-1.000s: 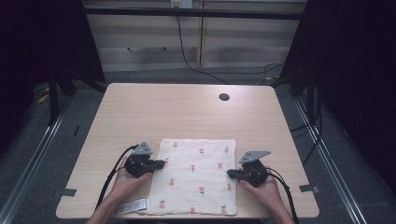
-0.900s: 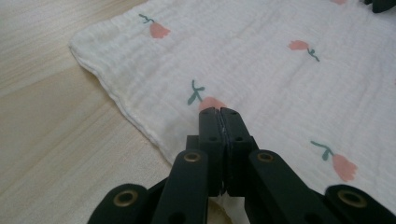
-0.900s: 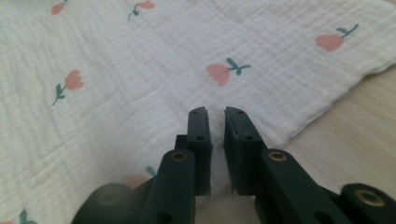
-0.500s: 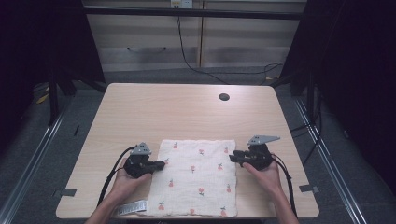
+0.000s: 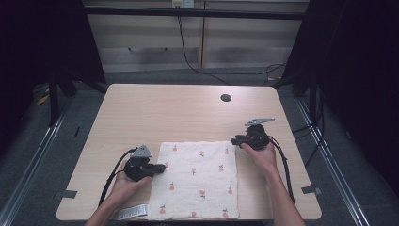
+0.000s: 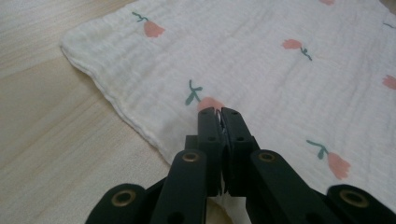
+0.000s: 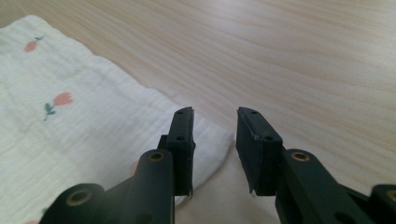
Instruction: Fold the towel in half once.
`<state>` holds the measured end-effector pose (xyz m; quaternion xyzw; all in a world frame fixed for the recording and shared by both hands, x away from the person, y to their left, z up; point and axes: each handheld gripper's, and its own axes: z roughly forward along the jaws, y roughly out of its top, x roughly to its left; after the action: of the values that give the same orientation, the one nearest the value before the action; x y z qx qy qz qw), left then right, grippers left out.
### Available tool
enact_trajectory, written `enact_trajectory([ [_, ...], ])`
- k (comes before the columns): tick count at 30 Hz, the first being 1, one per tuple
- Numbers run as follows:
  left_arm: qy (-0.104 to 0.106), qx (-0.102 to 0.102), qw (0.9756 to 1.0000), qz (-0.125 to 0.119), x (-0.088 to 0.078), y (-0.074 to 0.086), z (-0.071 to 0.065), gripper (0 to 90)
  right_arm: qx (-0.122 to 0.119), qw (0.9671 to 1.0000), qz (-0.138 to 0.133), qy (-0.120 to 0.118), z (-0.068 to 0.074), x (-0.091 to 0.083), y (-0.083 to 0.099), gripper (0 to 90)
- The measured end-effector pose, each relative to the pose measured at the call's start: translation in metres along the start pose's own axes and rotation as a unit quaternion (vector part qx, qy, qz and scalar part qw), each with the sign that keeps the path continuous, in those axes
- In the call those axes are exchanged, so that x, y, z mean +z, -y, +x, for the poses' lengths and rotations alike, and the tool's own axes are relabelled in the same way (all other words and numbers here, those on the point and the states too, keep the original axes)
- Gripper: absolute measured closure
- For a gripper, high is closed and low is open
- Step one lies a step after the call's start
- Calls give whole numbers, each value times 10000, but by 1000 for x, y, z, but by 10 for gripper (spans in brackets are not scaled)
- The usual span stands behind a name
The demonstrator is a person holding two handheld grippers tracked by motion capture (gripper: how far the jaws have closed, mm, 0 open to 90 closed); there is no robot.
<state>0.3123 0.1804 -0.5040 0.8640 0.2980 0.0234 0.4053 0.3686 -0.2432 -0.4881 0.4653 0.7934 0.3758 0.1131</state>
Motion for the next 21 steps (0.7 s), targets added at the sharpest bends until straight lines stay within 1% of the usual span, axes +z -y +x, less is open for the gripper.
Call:
enact_trajectory([
  [2,16,-28,10000,-23,0,0,0,873,71,9999,68,-21,-4,6,0,673],
  [4,22,-51,10000,-23,0,1,0,873,122,9999,93,20,-5,11,1,674],
  [5,22,-51,10000,-23,0,1,0,873,122,9999,93,20,-5,11,1,674],
  [6,26,-51,10000,-36,0,1,0,873,87,9998,196,47,-6,16,2,684],
  [7,19,-50,10000,-35,0,1,0,873,87,9998,196,47,-6,16,2,684],
  [8,25,-71,10000,-30,0,1,0,873,108,9998,153,-13,-6,17,3,715],
  [10,27,-79,10000,-16,0,1,0,873,63,9998,167,-22,-5,17,3,776],
  [11,27,-79,10000,-16,0,1,0,873,63,9998,167,-22,-5,17,3,776],
  [12,12,-75,10000,-12,-1,1,-1,873,4,9998,198,-24,-4,17,3,855],
  [14,37,-119,9999,-22,-1,2,0,872,67,9998,154,-115,-4,18,4,882],
  [16,63,-136,9999,-39,-1,2,0,856,101,9998,137,-115,-4,18,4,885],
  [17,113,-180,9998,-52,-1,2,1,856,134,9998,86,-156,-5,18,3,885],
  [18,193,-182,9996,-86,-2,2,2,793,238,9995,-77,-182,-6,15,2,887],
  [19,178,-157,9997,-102,-2,2,2,739,230,9994,-117,-240,-6,15,1,887],
  [20,178,-157,9997,-102,-2,2,2,698,233,9994,-110,-216,-6,13,0,888],
  [21,235,-169,9993,-255,-6,0,5,676,241,9993,-148,-246,-6,12,0,888],
])
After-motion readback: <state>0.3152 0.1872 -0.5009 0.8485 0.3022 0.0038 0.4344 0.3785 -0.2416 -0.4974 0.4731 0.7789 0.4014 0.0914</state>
